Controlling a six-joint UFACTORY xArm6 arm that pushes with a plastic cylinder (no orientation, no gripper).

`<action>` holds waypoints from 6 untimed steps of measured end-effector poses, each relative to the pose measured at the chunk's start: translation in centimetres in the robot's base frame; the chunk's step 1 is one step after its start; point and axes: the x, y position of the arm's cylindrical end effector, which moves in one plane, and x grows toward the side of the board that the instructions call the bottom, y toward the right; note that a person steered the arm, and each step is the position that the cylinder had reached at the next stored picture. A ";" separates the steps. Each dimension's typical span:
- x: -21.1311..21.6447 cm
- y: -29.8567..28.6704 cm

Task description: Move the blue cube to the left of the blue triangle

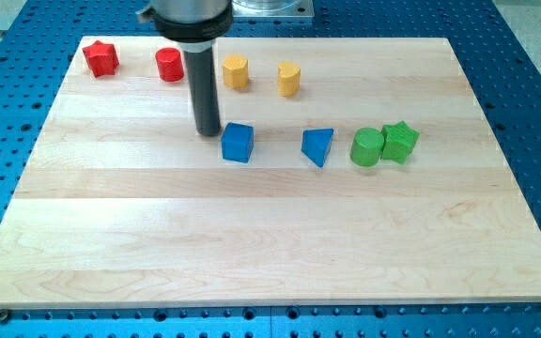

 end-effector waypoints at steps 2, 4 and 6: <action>2.6 0.8; 2.7 4.6; 0.4 5.0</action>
